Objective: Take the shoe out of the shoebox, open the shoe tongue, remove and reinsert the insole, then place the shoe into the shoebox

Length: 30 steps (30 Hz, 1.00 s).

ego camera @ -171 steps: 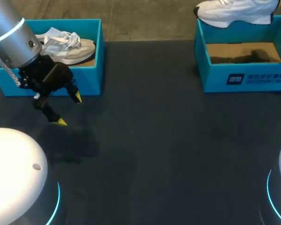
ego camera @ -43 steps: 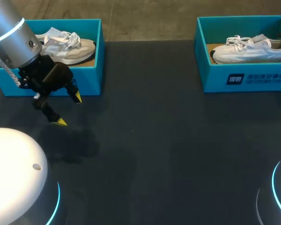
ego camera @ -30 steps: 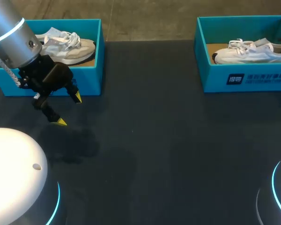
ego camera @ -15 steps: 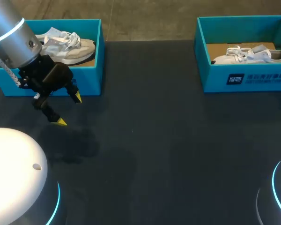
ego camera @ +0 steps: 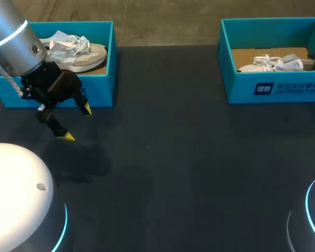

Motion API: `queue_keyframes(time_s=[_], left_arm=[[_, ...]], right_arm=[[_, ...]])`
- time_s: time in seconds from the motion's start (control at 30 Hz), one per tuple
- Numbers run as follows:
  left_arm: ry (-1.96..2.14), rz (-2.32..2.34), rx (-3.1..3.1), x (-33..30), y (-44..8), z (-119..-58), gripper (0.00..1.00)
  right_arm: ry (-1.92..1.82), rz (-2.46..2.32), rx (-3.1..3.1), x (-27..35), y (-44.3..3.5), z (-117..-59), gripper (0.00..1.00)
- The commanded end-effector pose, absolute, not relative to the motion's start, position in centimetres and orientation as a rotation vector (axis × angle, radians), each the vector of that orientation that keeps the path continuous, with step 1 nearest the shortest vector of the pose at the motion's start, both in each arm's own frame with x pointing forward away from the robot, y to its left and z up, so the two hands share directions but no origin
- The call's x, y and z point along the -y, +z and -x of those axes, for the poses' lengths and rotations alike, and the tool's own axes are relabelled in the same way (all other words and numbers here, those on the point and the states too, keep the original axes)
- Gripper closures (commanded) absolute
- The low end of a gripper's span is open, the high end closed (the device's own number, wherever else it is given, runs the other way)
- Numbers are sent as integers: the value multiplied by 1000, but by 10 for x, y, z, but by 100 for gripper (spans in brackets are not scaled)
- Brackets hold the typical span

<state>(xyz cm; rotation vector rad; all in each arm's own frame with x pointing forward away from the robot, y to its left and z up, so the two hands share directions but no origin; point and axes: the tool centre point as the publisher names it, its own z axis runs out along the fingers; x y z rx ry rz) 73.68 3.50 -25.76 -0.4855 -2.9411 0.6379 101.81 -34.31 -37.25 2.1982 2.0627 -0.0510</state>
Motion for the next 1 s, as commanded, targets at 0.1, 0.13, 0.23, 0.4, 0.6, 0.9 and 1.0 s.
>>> queue_keyframes(time_s=[0.1,0.13,0.23,0.4,0.6,0.9,1.0], left_arm=[[634,485,2942,-35,-257,-736,0],[634,485,2942,-35,-257,-736,0],[634,485,2942,-35,-257,-736,0],[634,485,2942,-35,-257,-736,0],[634,485,2942,-35,-257,-736,0],[634,485,2942,-35,-257,-736,0],[634,485,2942,-35,-257,-736,0]], right_arm=[[-57,-2200,-2077,339,-383,-1020,100],[-57,-2200,-2077,340,-384,-1020,100],[-61,-2214,-2076,340,-389,-1022,100],[-62,-2225,-2078,342,-394,-1025,100],[-103,-2258,-2064,345,-402,-1029,100],[-92,-2271,-2013,343,-391,-1030,100],[-91,-2269,-2003,344,-387,-1029,100]])
